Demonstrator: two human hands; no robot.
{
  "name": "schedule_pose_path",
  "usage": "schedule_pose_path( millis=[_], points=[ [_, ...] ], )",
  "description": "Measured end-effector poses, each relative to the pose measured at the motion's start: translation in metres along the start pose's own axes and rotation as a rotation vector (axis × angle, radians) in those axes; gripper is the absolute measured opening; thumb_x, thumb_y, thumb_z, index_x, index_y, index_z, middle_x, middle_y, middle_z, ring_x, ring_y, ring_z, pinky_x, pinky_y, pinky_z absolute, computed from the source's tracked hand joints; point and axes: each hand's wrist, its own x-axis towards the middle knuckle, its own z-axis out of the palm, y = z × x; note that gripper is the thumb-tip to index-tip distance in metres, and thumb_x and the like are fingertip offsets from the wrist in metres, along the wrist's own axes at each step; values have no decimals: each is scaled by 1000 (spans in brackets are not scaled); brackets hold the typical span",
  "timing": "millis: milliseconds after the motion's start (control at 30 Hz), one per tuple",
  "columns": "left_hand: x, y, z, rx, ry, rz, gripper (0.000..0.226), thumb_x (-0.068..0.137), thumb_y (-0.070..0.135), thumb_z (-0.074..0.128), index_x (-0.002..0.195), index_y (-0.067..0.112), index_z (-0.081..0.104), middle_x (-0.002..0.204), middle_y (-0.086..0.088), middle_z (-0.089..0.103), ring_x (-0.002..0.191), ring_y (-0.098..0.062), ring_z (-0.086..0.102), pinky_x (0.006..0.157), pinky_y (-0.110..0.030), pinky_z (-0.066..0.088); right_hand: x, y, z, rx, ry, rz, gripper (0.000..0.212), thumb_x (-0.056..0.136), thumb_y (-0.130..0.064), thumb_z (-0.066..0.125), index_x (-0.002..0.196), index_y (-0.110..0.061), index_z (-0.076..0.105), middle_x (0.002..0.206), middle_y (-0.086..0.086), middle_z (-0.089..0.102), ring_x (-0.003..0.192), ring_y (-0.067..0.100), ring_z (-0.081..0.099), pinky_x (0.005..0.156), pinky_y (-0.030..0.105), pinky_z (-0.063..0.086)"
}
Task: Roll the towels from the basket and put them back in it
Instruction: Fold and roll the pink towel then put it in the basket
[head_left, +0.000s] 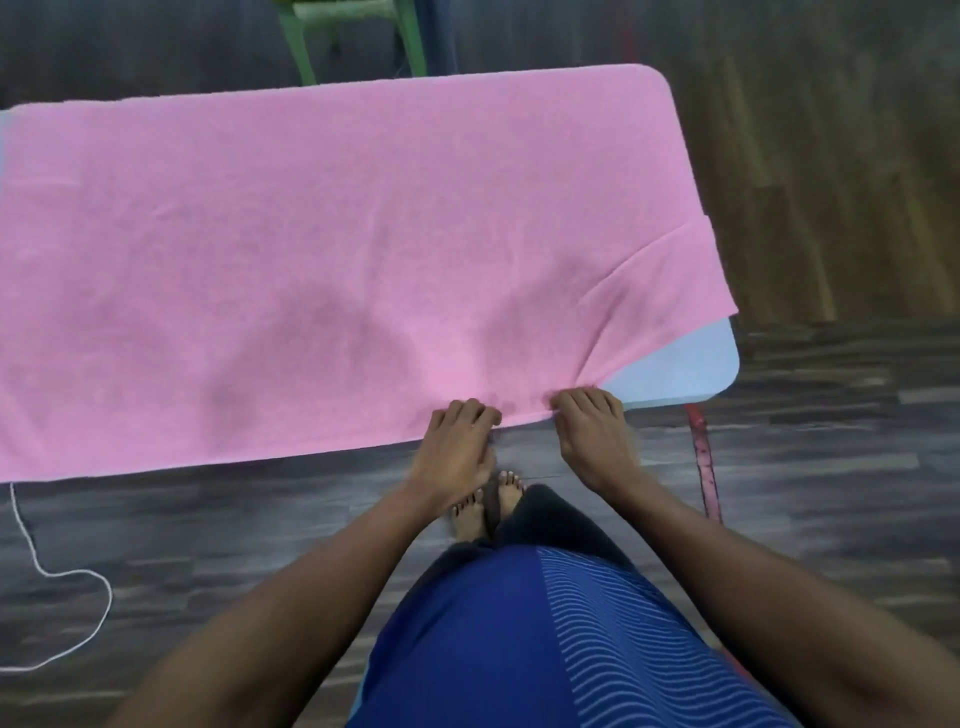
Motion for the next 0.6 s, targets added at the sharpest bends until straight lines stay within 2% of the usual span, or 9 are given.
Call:
schedule_pose_path(
  millis=[100, 200, 267, 367, 467, 600],
  points=[
    [18, 25, 5, 8, -44, 46, 46, 82, 27, 67, 123, 16, 52, 117, -7, 56, 107, -28, 50, 88, -41, 41, 2, -5, -2, 26, 23, 68, 21, 85, -13, 56, 105, -19, 63, 97, 0, 65, 96, 25, 59, 91, 36, 32],
    [36, 46, 9, -22, 28, 24, 49, 76, 13, 73, 122, 16, 58, 107, -5, 63, 96, -28, 58, 80, -41, 47, 8, -6, -7, 31, 50, 58, 22, 81, -13, 57, 100, -21, 64, 92, -1, 64, 91, 24, 60, 92, 35, 34],
    [47, 51, 7, -85, 102, 11, 39, 77, 3, 71, 114, 14, 64, 98, -5, 66, 87, -28, 60, 74, -39, 48, 13, 3, -9, 15, 56, 26, 23, 78, -12, 61, 98, -22, 64, 90, -1, 63, 89, 24, 59, 91, 35, 34],
    [51, 55, 0, -126, 145, 47, 14, 90, 6, 61, 103, 8, 67, 95, -7, 66, 85, -27, 58, 72, -37, 45, 20, 29, -17, 15, 46, 29, 25, 75, -8, 69, 97, -19, 66, 89, 0, 64, 86, 26, 60, 86, 36, 38],
    [48, 57, -2, -99, 186, 50, 12, 93, 10, 59, 101, 9, 68, 93, -6, 66, 83, -25, 58, 68, -36, 46, 24, 60, -29, 27, 35, 48, 24, 73, -3, 71, 93, -15, 67, 87, 3, 65, 81, 28, 60, 78, 39, 46],
    [44, 64, 1, -41, 231, -2, 8, 89, 8, 67, 95, 11, 68, 89, -4, 65, 78, -25, 57, 61, -32, 42, 25, 105, -48, -21, -1, 25, 20, 78, -5, 70, 95, -14, 67, 88, 4, 67, 83, 29, 62, 80, 40, 48]
  ],
)
